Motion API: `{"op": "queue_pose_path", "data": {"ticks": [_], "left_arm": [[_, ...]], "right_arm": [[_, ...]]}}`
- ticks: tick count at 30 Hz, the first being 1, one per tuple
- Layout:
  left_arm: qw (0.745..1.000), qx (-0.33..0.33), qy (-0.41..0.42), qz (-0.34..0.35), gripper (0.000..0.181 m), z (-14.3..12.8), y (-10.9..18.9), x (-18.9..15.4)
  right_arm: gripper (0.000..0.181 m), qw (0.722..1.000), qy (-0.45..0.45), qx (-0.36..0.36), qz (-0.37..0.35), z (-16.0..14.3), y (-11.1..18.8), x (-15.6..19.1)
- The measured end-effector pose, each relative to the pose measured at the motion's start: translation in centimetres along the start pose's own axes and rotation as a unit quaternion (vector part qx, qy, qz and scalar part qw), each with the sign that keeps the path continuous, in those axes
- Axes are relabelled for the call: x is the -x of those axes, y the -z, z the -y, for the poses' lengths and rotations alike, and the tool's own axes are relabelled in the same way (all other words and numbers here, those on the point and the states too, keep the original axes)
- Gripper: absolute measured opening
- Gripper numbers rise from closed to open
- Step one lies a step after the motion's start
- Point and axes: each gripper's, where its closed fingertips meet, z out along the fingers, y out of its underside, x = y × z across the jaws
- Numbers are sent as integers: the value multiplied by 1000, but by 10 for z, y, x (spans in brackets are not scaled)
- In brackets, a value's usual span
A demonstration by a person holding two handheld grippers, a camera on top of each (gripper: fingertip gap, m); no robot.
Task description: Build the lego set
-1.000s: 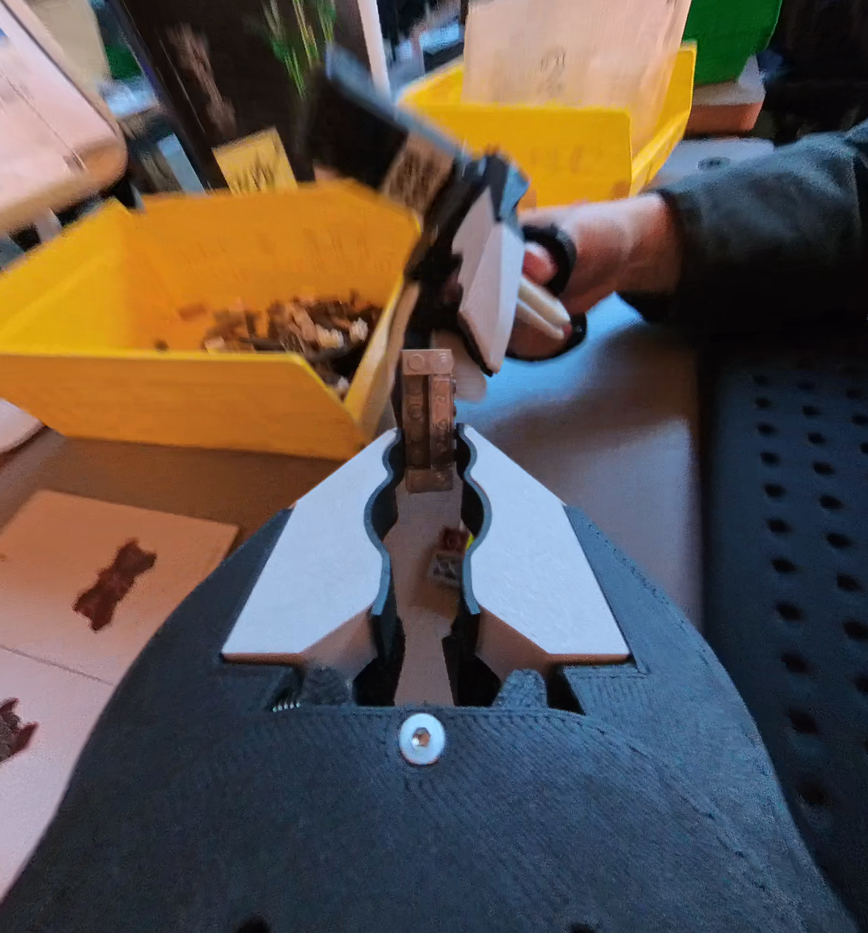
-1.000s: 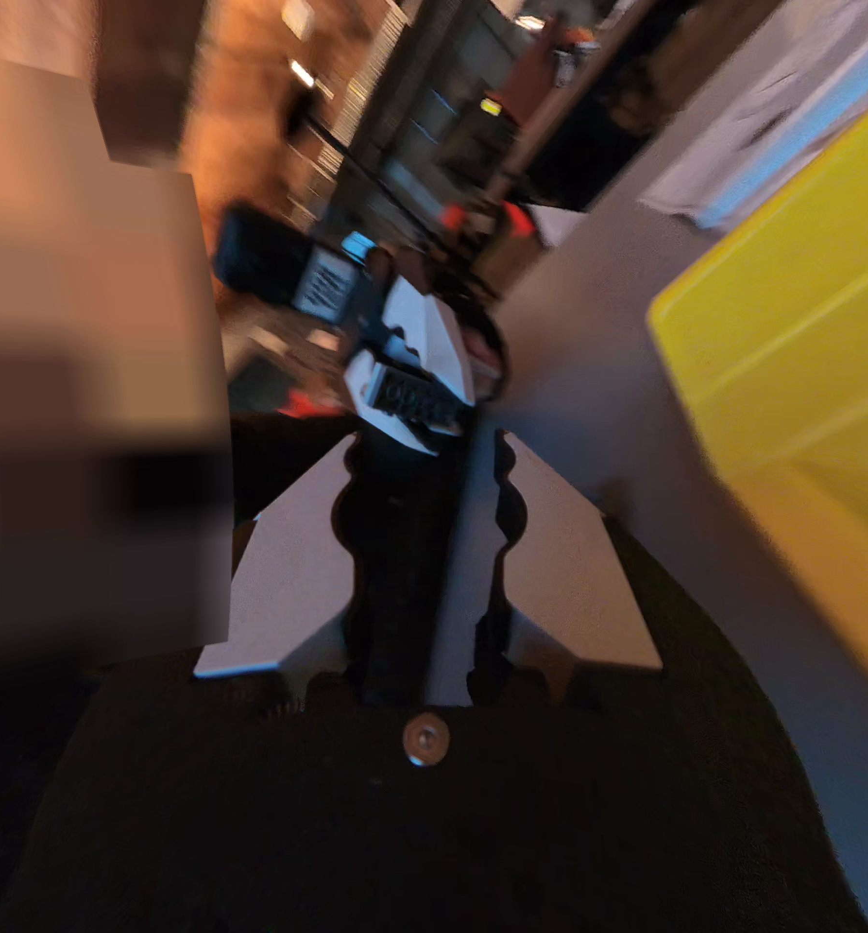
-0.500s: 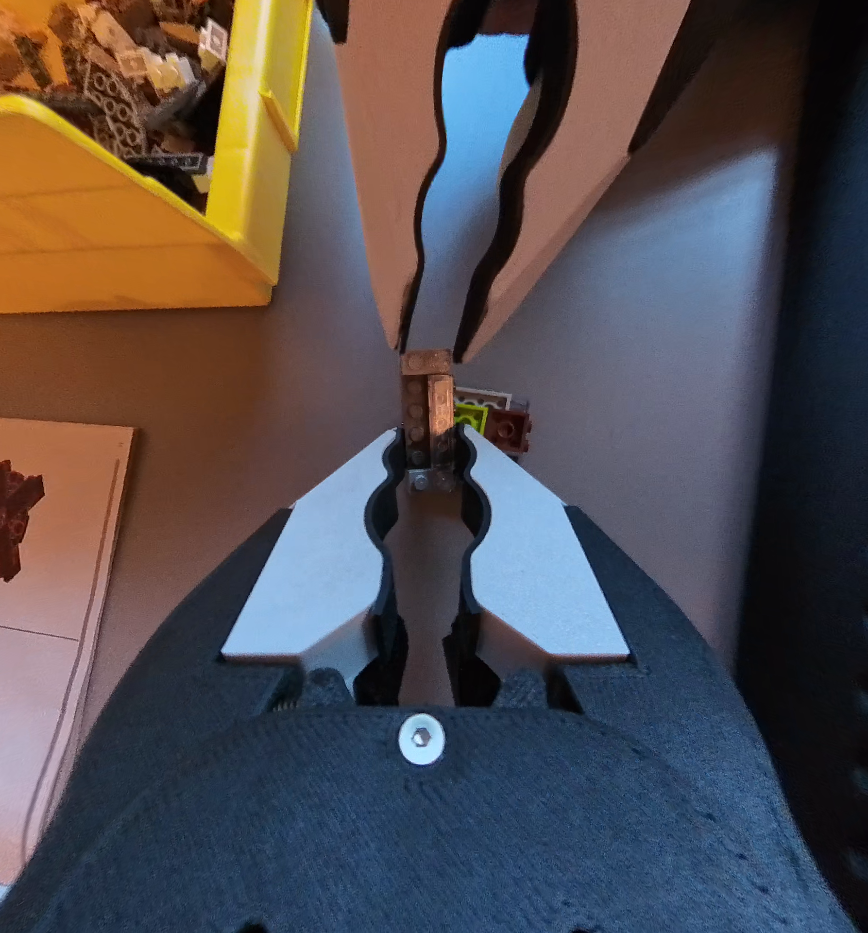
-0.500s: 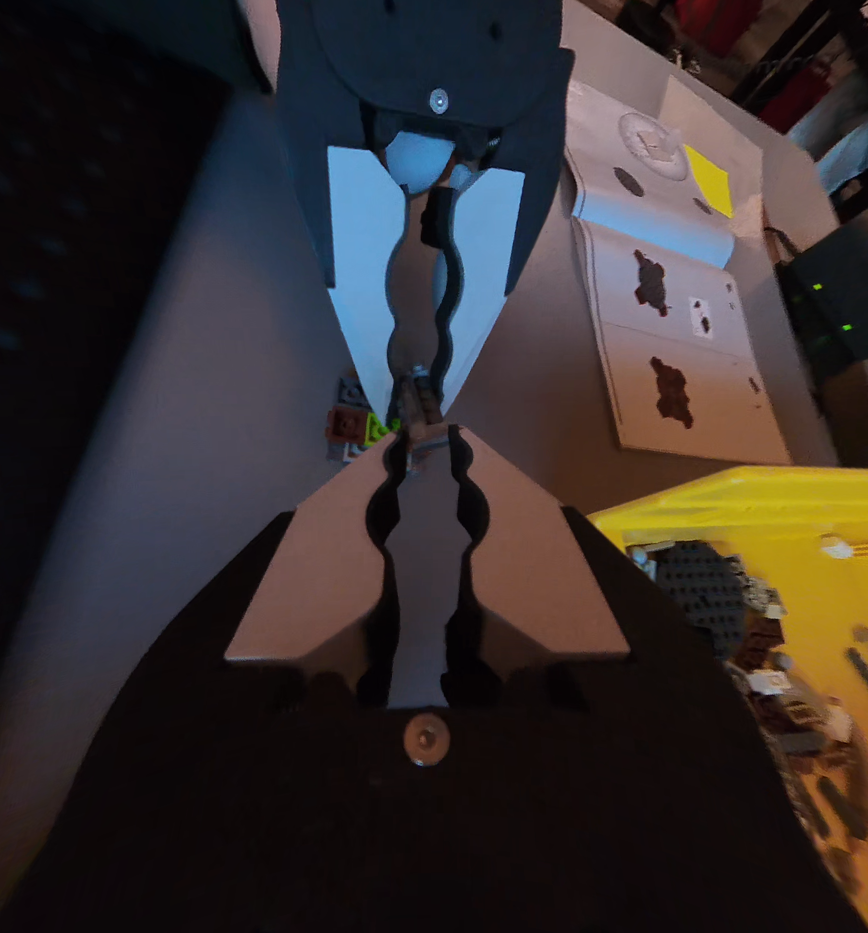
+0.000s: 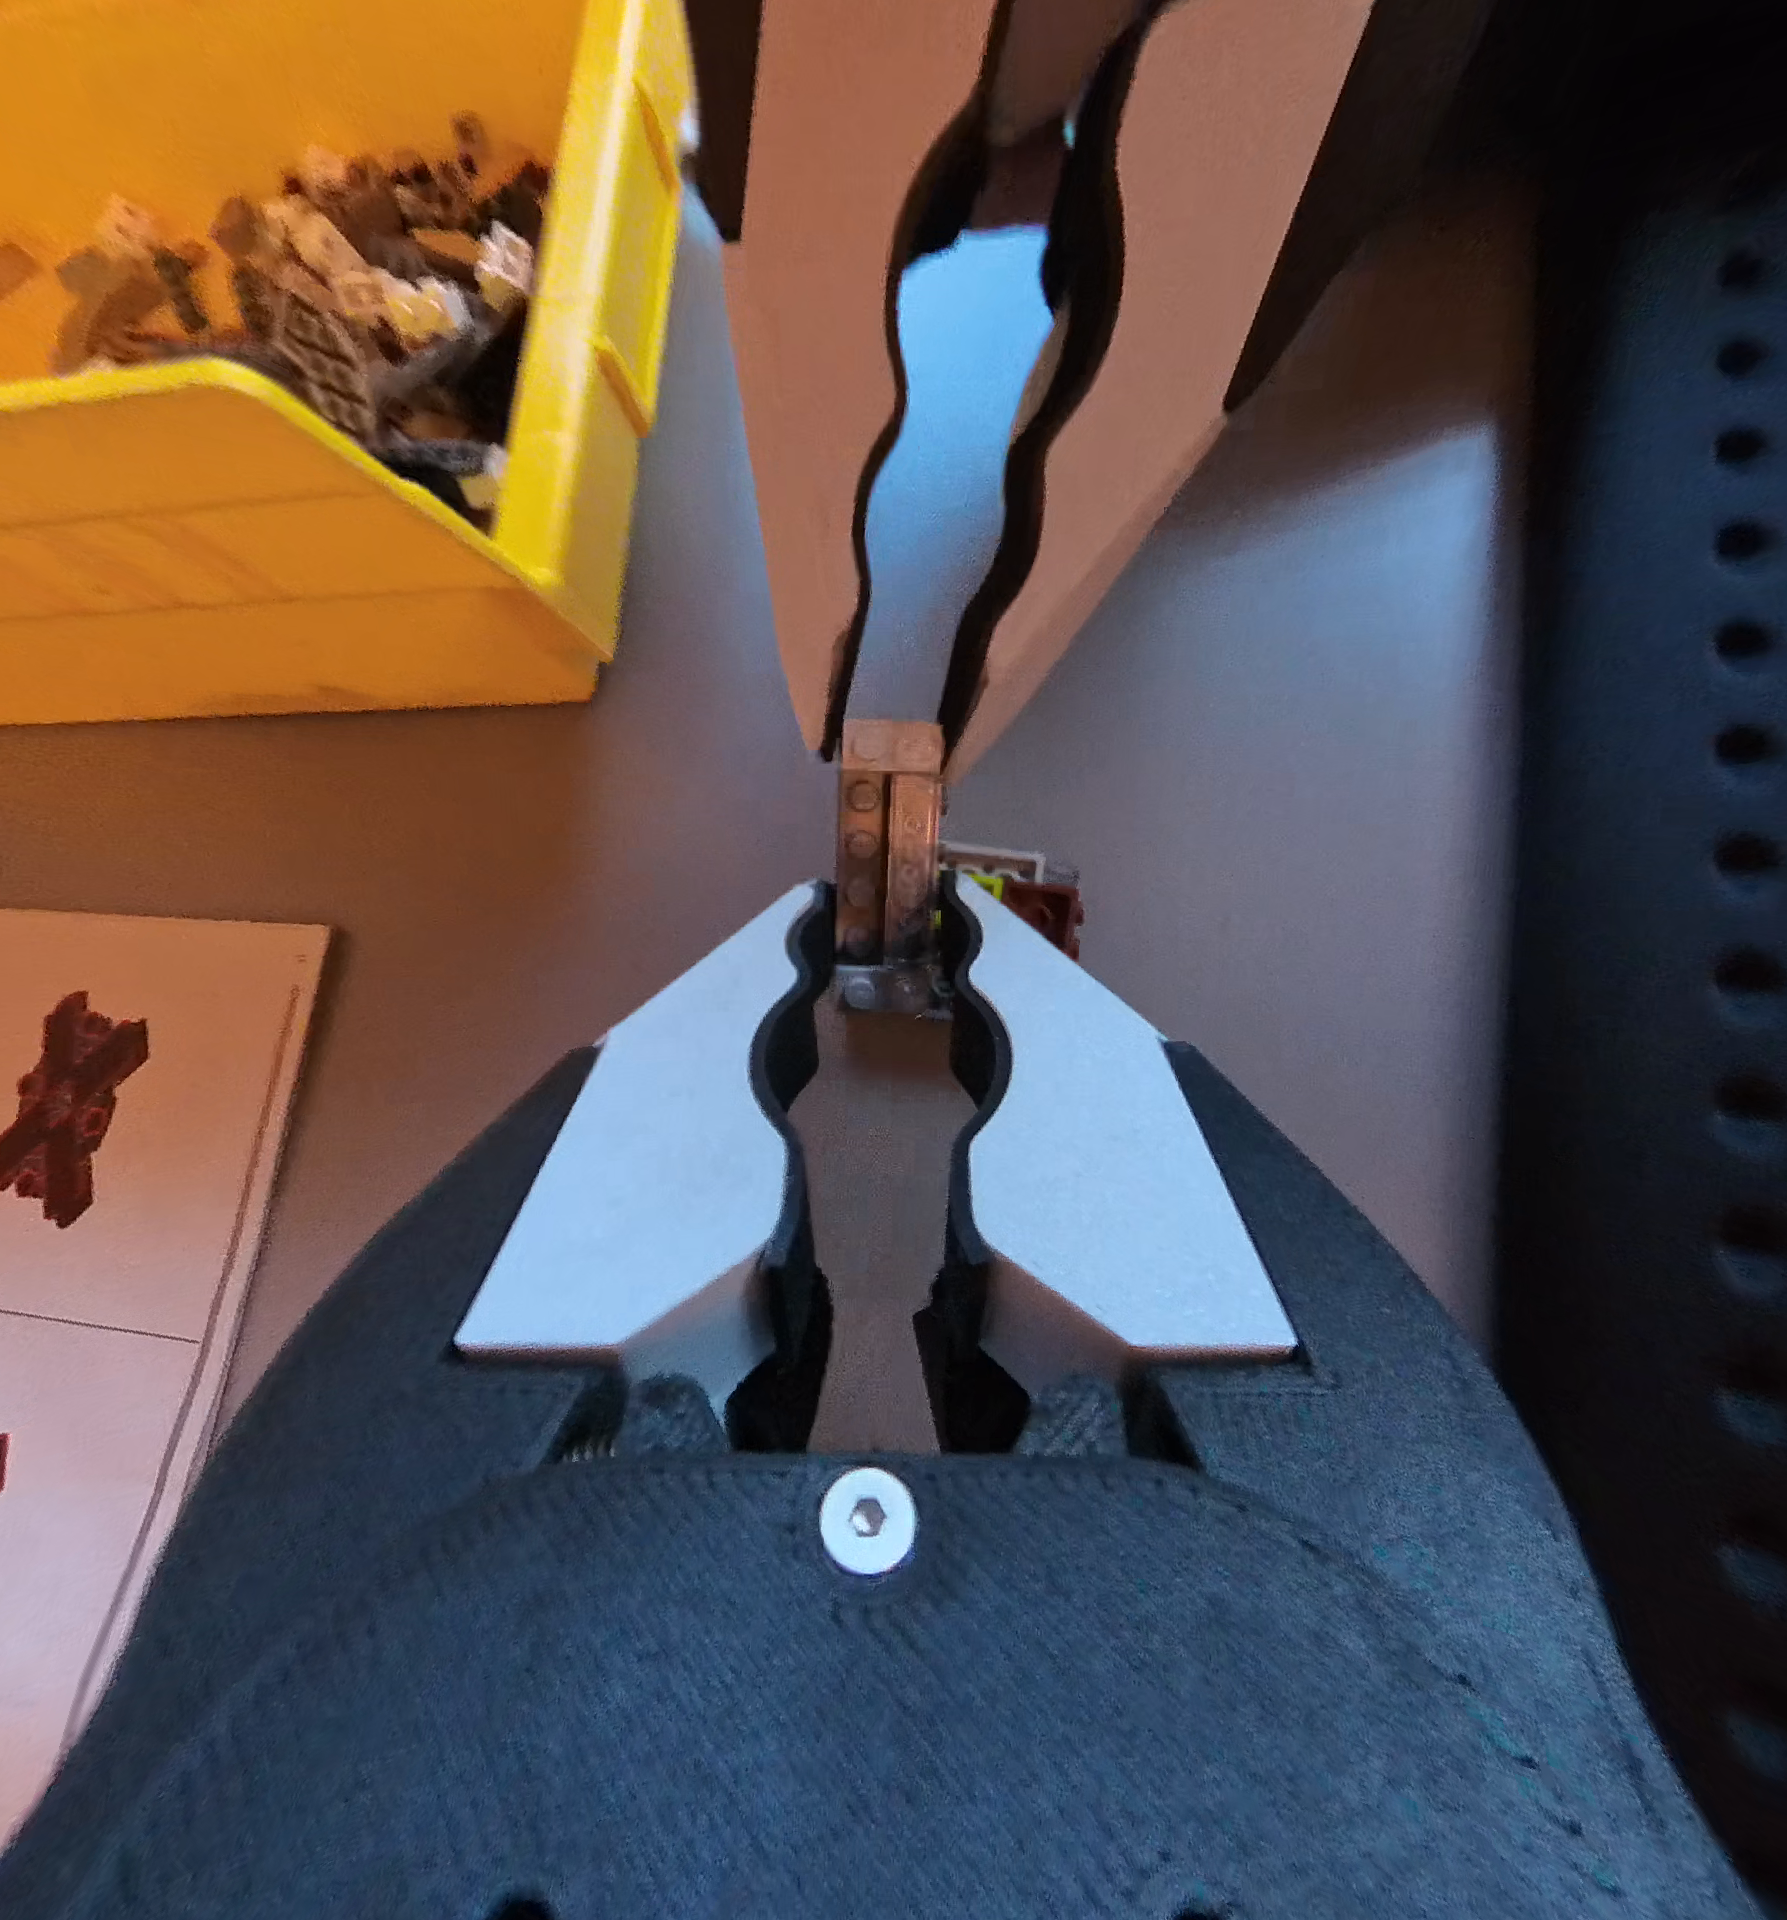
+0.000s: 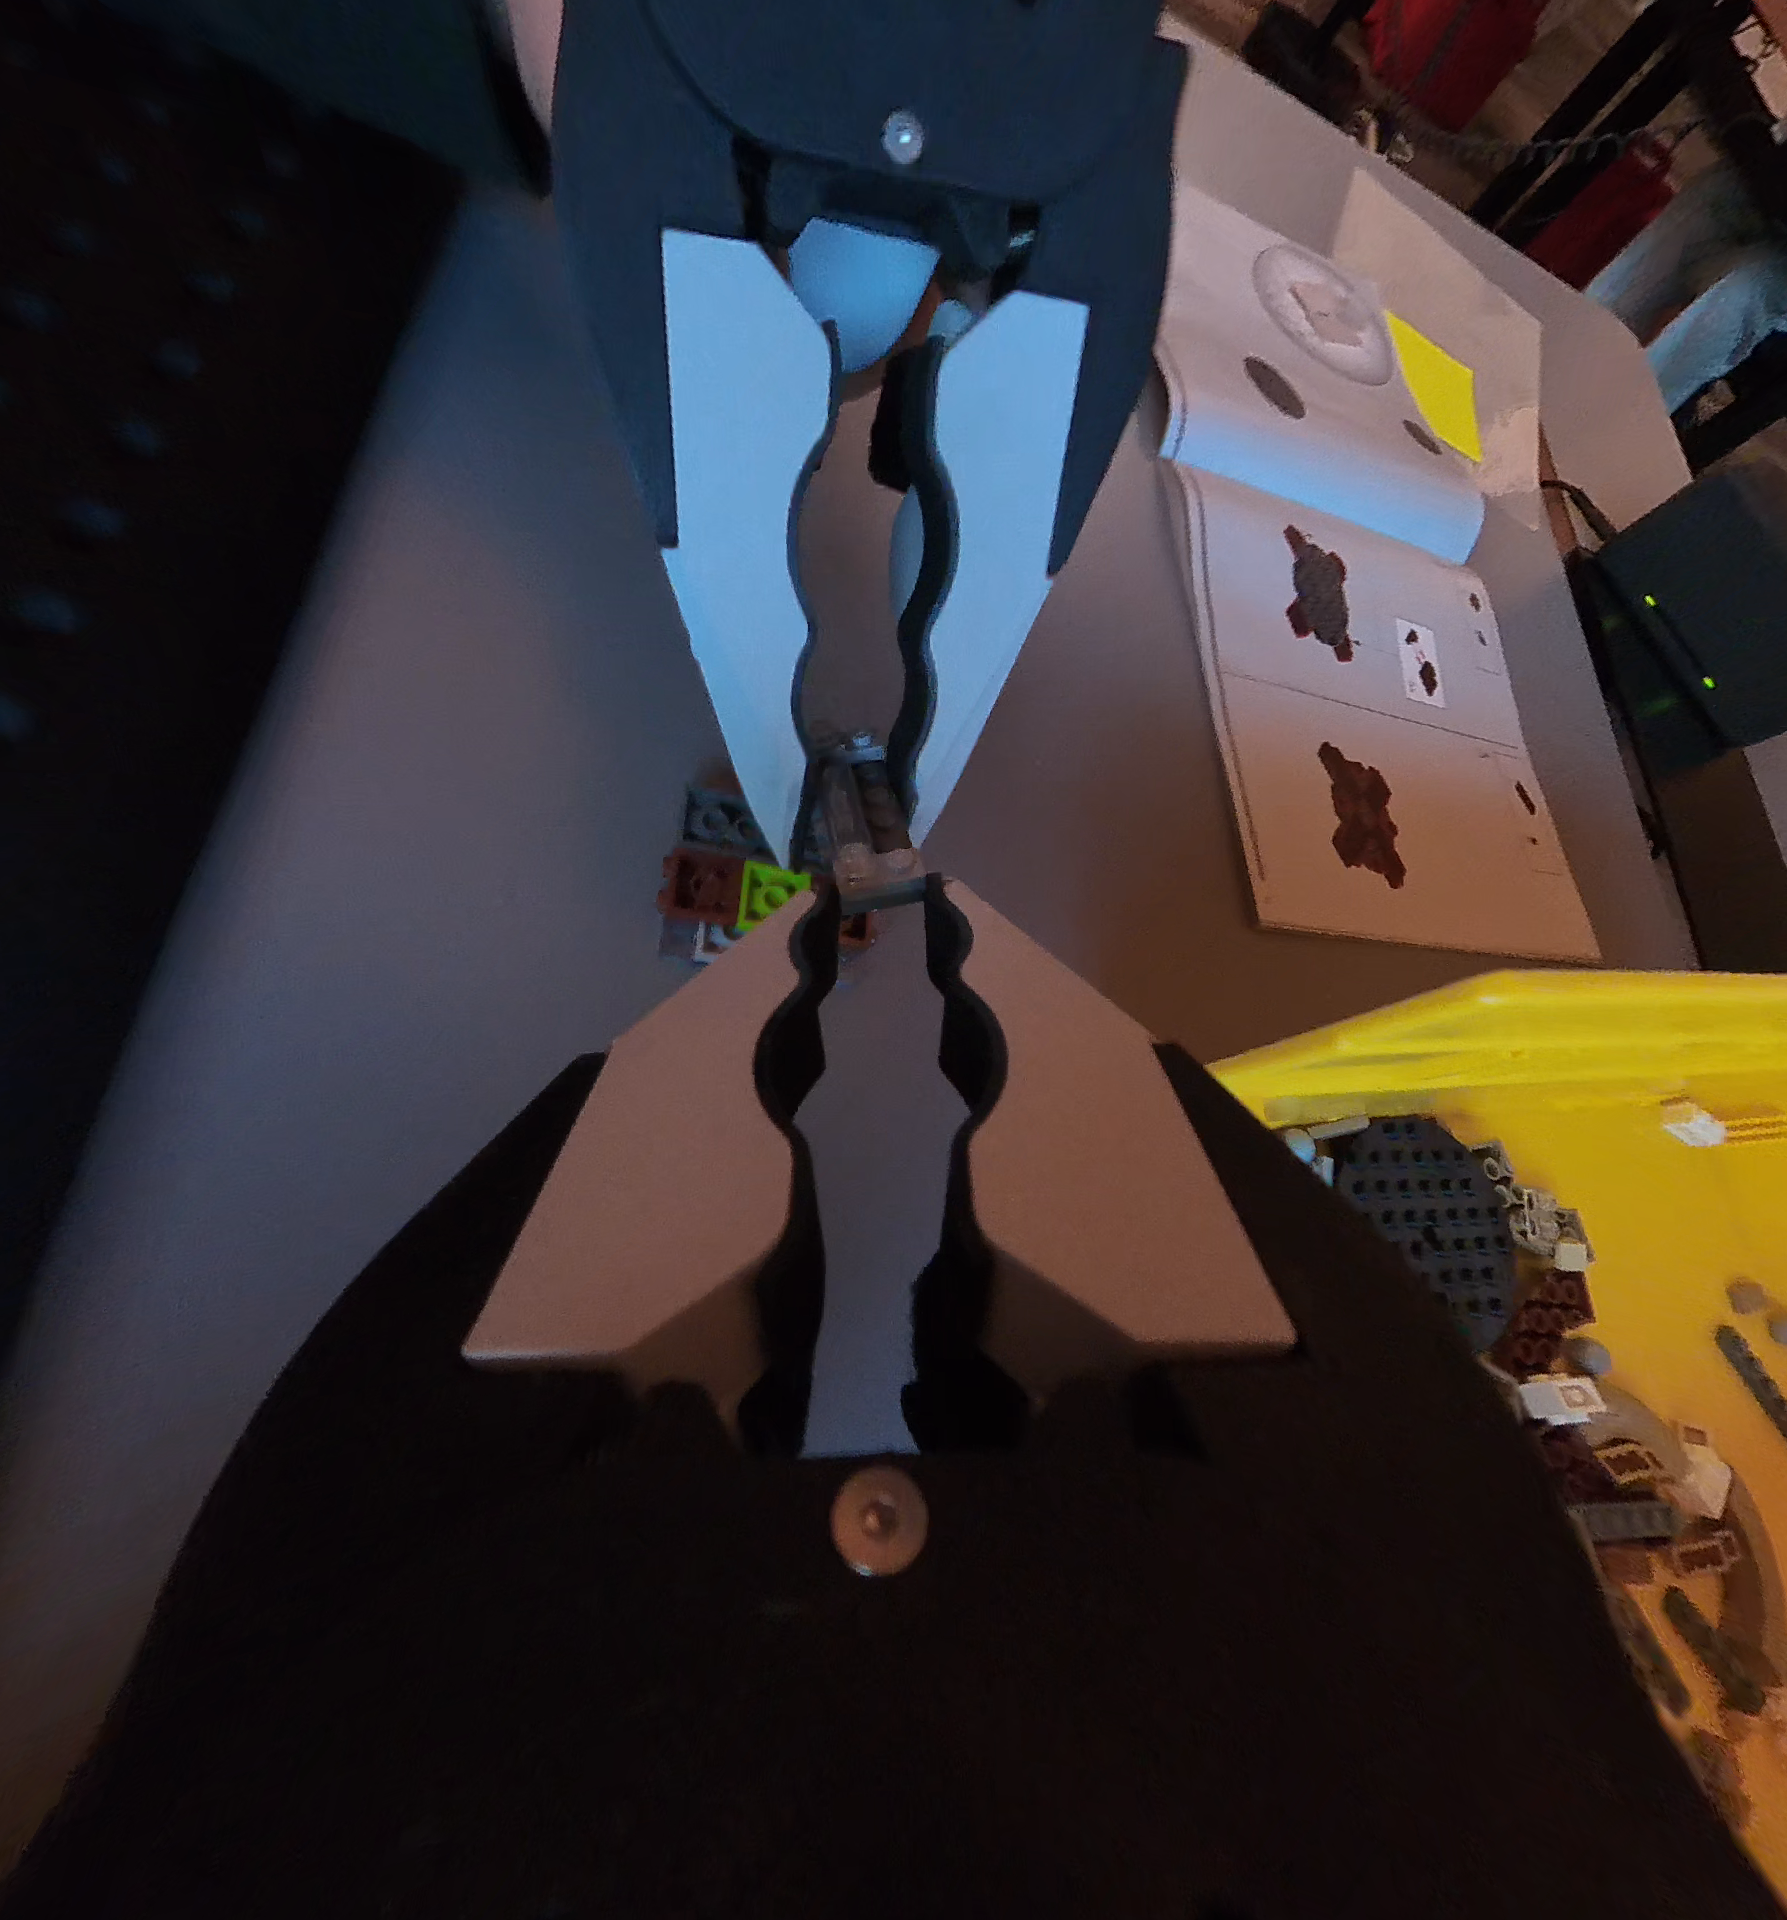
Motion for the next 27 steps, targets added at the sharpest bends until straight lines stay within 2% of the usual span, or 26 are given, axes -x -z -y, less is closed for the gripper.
{"op": "queue_pose_path", "data": {"ticks": [2, 4, 6, 8, 10, 12, 15, 18, 22, 24, 27], "left_arm": [[998, -44, 33, 7, 23, 11, 10, 9], [994, -77, 73, 14, 37, 16, 20, 21], [985, -130, 117, -12, 40, 27, 31, 25], [961, -214, 167, -61, 40, 48, 45, 24], [924, -302, 205, -116, 39, 70, 63, 20], [897, -351, 232, -135, 24, 83, 75, 22], [886, -380, 240, -116, 28, 92, 79, 25], [876, -409, 232, -107, 17, 99, 85, 25], [882, -408, 216, -101, 17, 99, 87, 23], [881, -397, 227, -120, 17, 97, 84, 22], [883, -368, 251, -147, 16, 89, 76, 22]], "right_arm": [[14, 999, -37, -32, -5, 8, 6, -8], [14, 994, -84, -71, -19, 17, 16, -21], [14, 983, -137, -120, -31, 26, 28, -35], [14, 963, -198, -180, -15, 39, 40, -41], [14, 937, -257, -235, 10, 51, 48, -46], [14, 914, -301, -273, 22, 59, 52, -50], [14, 895, -324, -301, 55, 69, 51, -45], [14, 889, -328, -312, 61, 75, 48, -42], [14, 879, -342, -324, 74, 78, 49, -41], [13, 886, -330, -318, 75, 77, 48, -39], [16, 914, -273, -294, 56, 70, 52, -39]]}}
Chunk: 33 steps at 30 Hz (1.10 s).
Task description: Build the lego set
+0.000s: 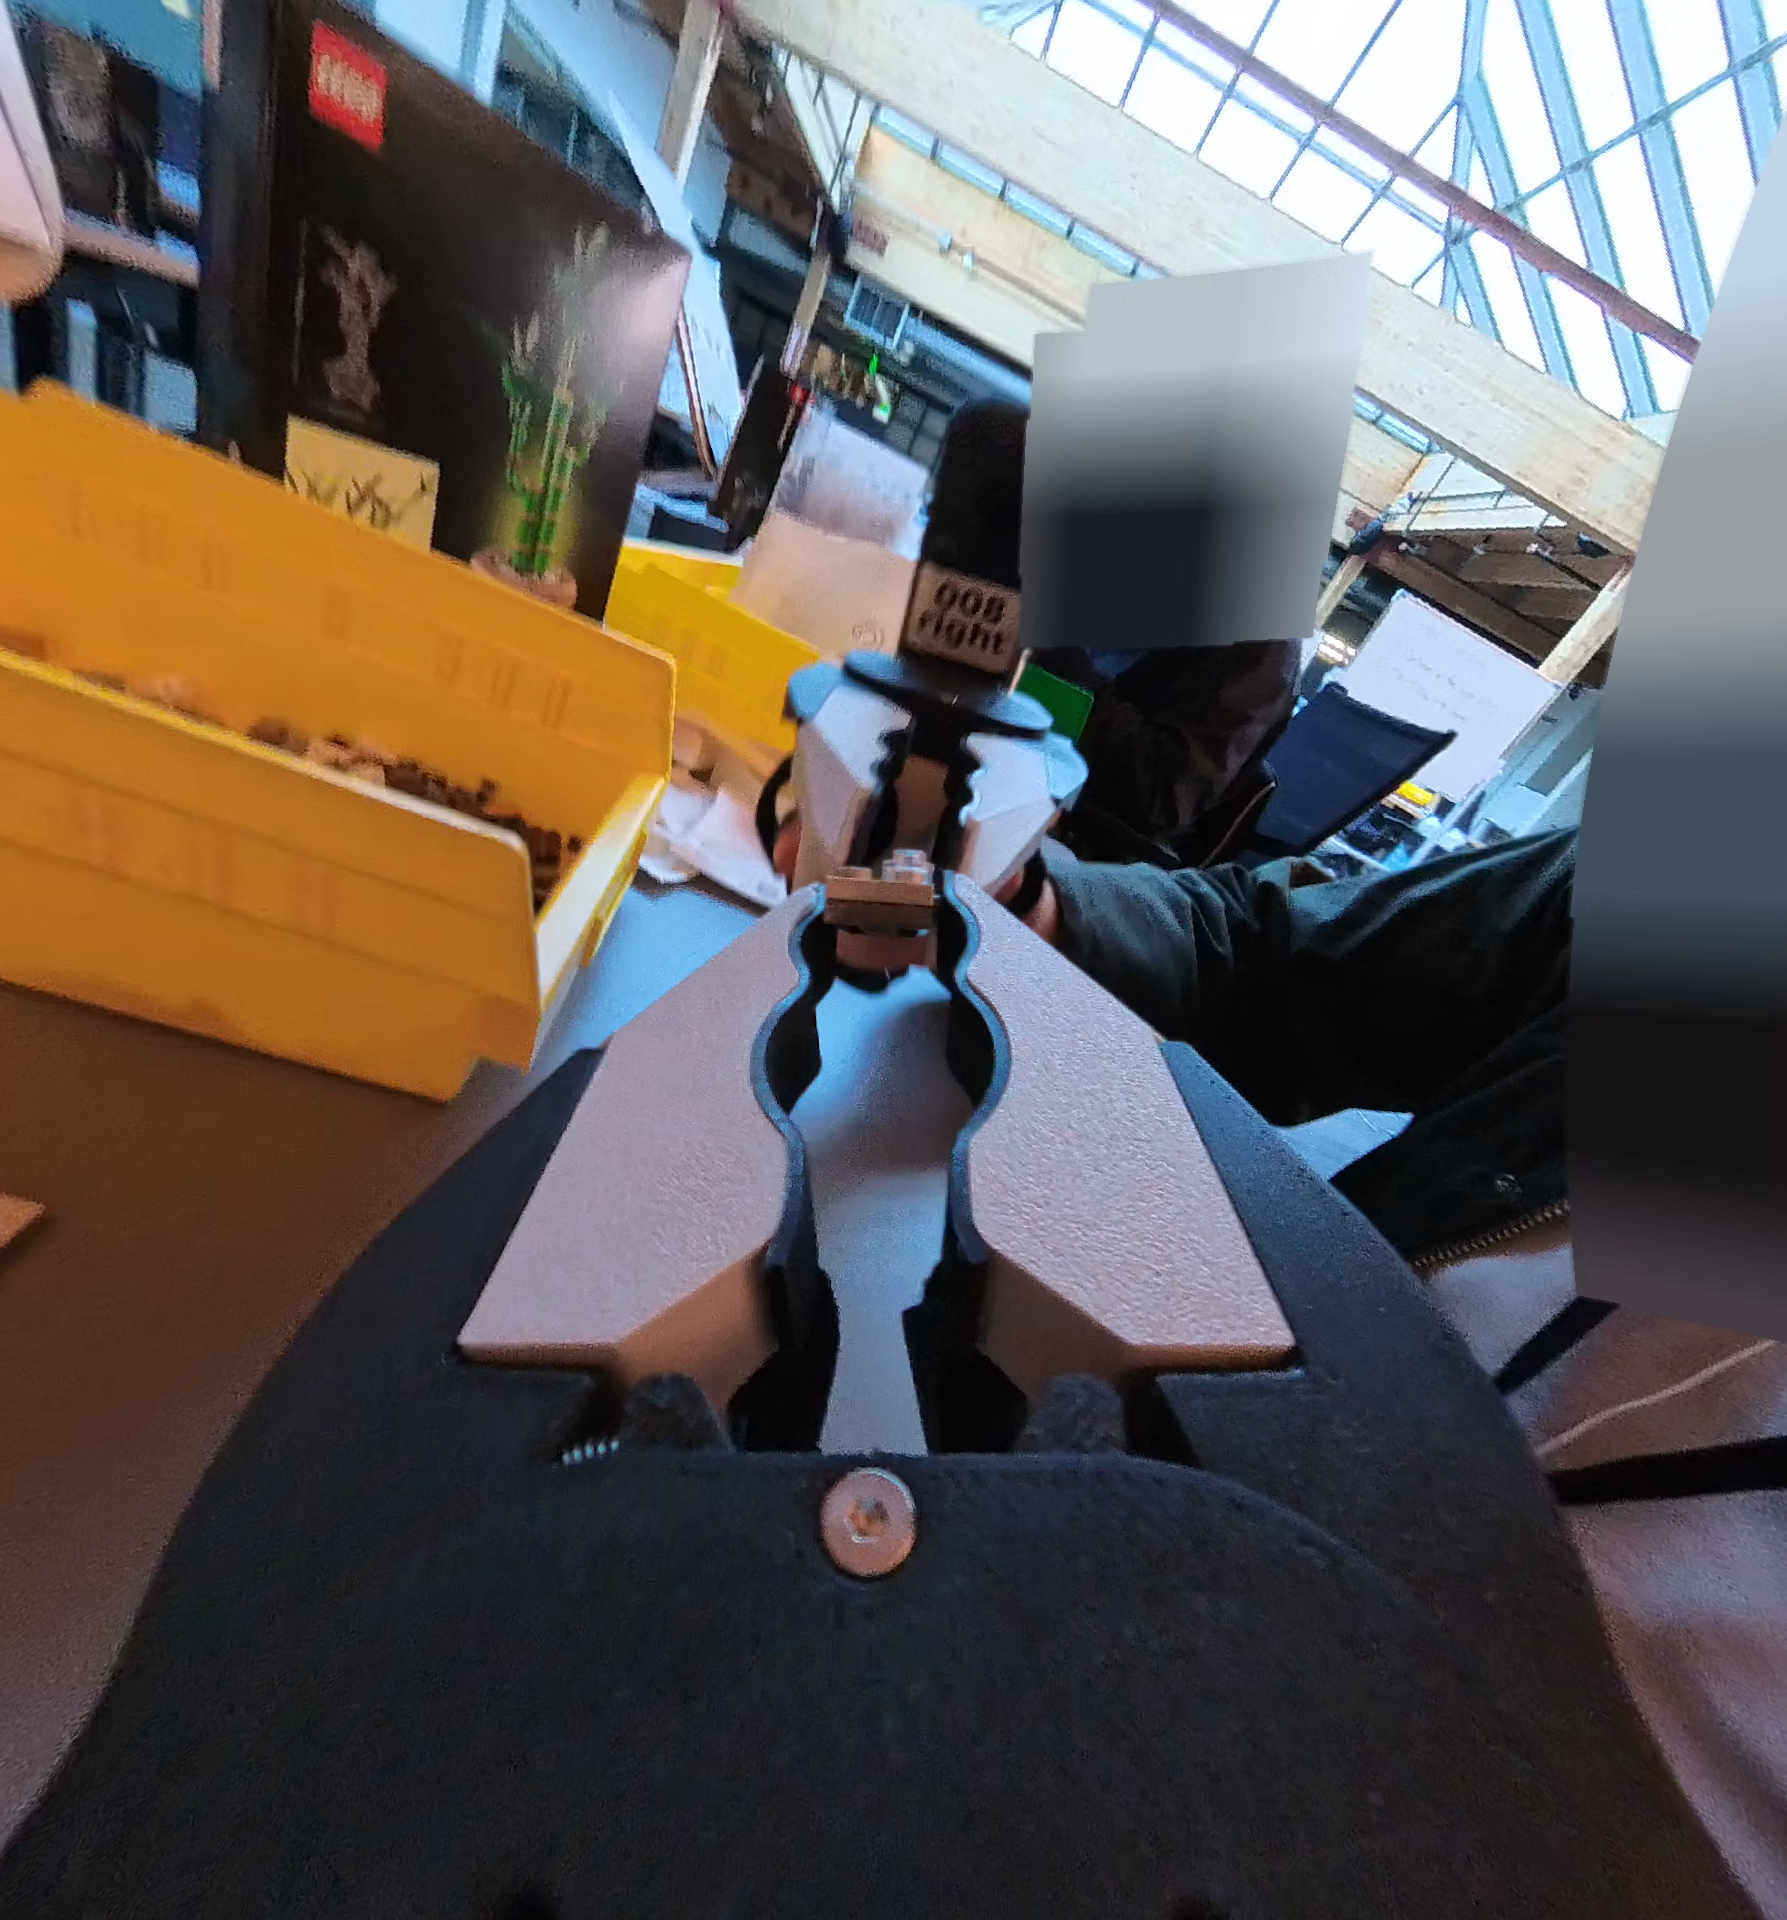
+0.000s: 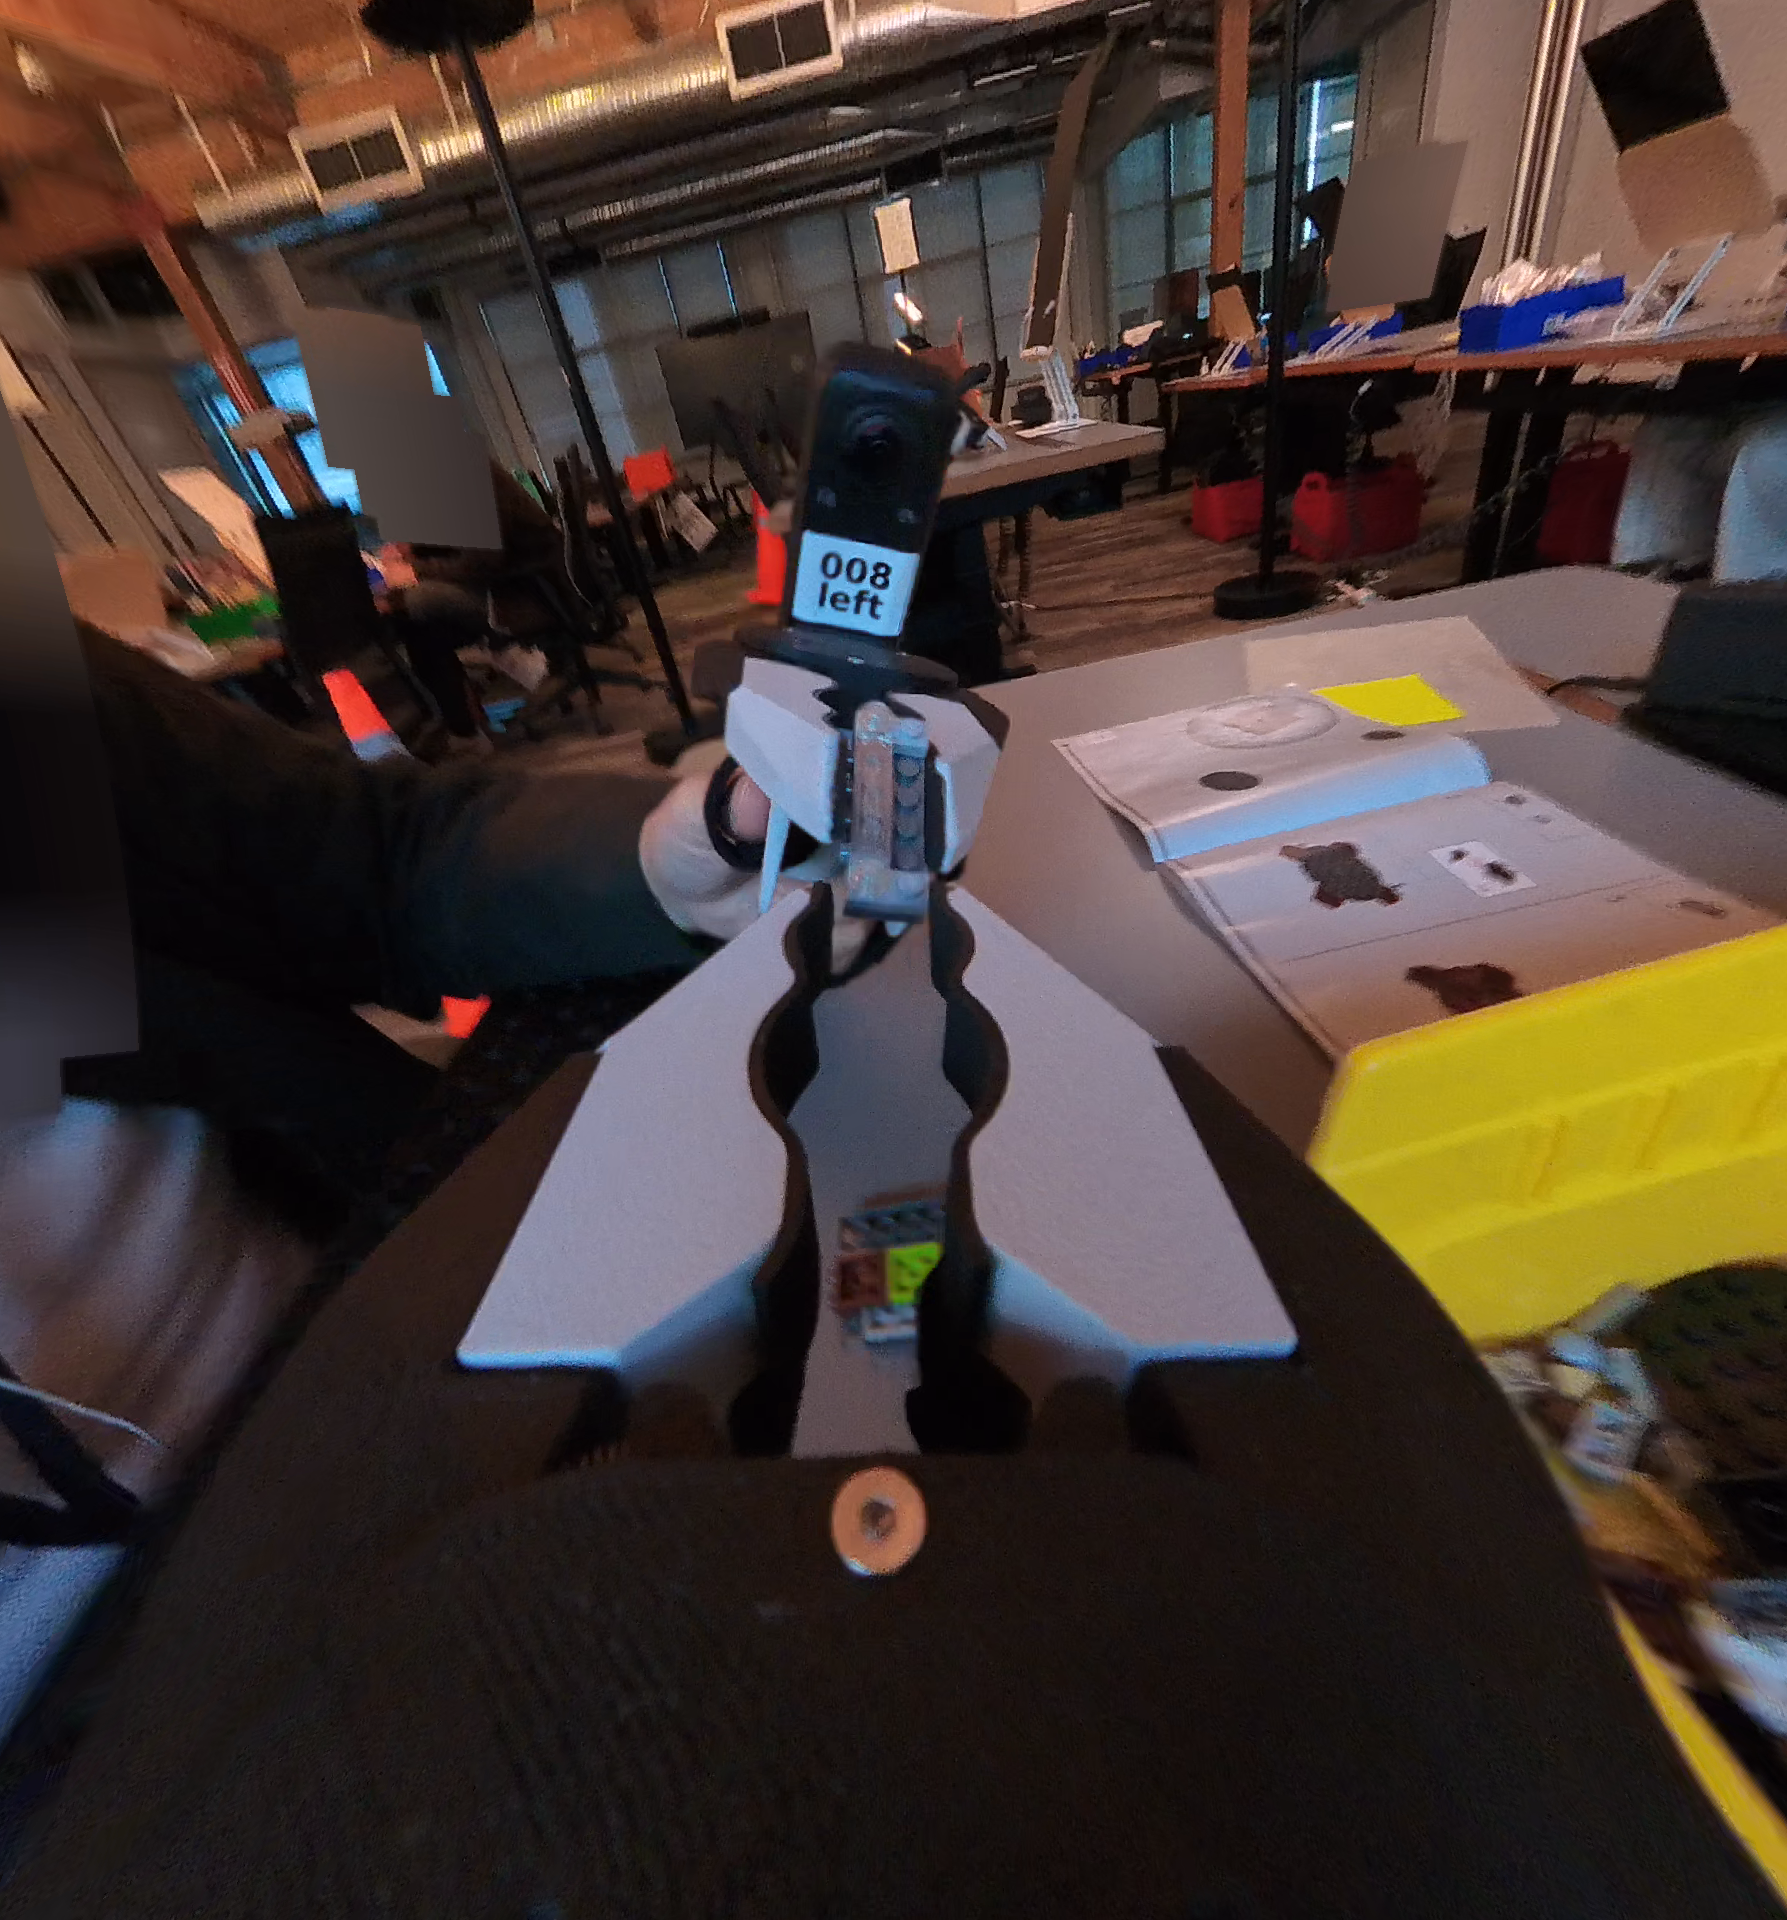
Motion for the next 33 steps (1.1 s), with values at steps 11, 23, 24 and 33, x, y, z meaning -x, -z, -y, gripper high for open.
{"op": "queue_pose_path", "data": {"ticks": [11, 23, 24, 33], "left_arm": [[983, 152, 91, -43, 17, -51, 0, 3], [978, 168, 104, -65, 17, -57, -1, -3], [978, 166, 107, -66, 17, -56, -1, -4], [975, 203, 65, -69, 17, -64, 1, -11]], "right_arm": [[10, 979, 137, 146, 47, -51, 2, 15], [6, 978, 116, 155, 75, -57, 1, 22], [4, 979, 114, 153, 76, -56, 1, 23], [3, 976, 58, 178, 112, -60, 3, 30]]}}
